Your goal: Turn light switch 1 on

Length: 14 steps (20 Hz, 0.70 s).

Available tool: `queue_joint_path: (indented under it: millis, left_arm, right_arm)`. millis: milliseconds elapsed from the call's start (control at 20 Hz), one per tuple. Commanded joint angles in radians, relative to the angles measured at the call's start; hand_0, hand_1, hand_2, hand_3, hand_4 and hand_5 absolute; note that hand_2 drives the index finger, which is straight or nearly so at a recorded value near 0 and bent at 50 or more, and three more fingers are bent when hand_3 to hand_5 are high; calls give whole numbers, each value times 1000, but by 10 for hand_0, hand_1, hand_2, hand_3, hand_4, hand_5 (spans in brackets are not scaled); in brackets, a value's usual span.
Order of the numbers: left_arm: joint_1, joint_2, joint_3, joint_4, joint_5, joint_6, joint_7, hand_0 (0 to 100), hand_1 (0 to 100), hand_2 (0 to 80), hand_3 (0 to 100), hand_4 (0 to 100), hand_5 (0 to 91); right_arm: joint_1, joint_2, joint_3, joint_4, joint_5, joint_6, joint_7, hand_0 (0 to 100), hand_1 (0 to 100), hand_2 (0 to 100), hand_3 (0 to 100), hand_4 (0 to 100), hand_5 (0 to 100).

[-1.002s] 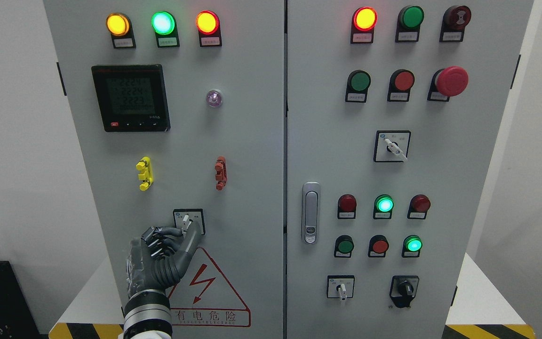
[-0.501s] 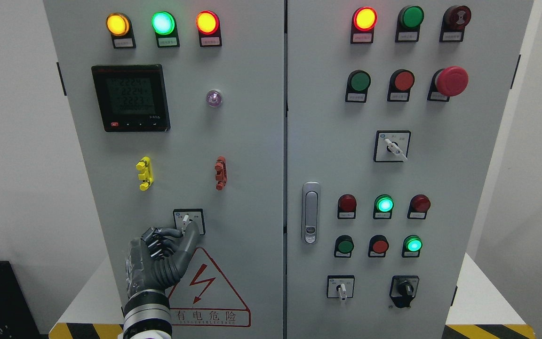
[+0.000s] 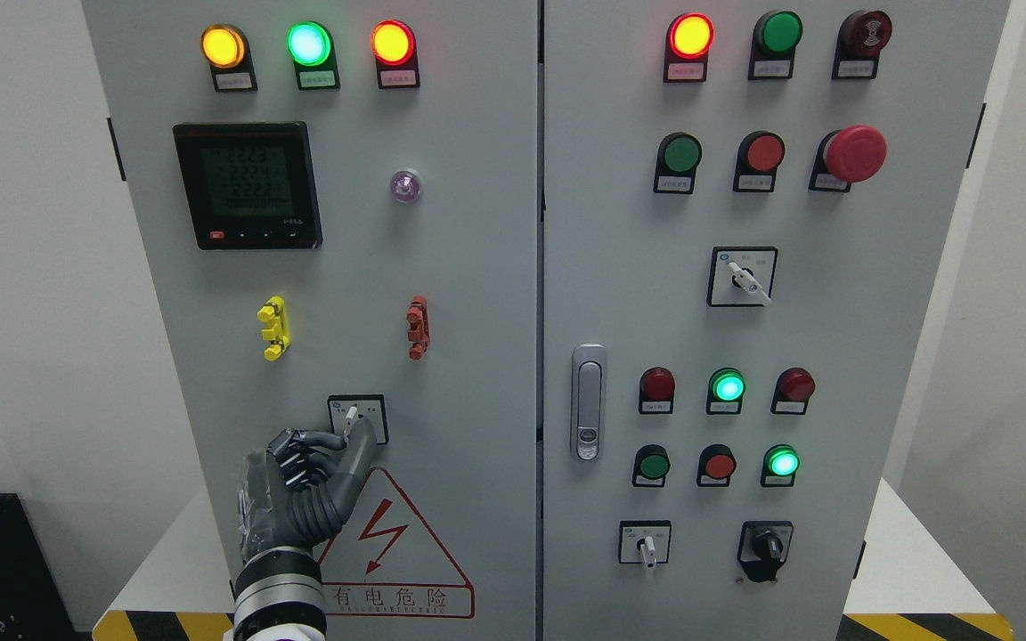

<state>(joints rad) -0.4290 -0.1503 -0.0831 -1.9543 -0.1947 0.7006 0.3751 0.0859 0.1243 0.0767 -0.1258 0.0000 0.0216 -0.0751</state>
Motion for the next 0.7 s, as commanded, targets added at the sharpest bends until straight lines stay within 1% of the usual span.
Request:
queue_joint_path:
  millis: [0, 401, 651]
  left_arm:
    - [1, 0, -6, 0, -9, 0, -1, 204, 671, 621, 906, 955, 862]
    - [4, 0, -12, 0, -11, 0, -1, 226, 666, 621, 911, 954, 864]
    - [1, 0, -12, 2, -11, 0, -1, 276, 663, 624, 919, 957, 866]
  right_arm:
    - [0, 0, 0, 0, -25, 0, 0, 0, 0, 0, 0, 0, 0]
    - [0, 0, 0, 0, -25, 0, 0, 0, 0, 0, 0, 0, 0]
    - [0, 0, 0, 0, -25, 0, 0, 0, 0, 0, 0, 0, 0]
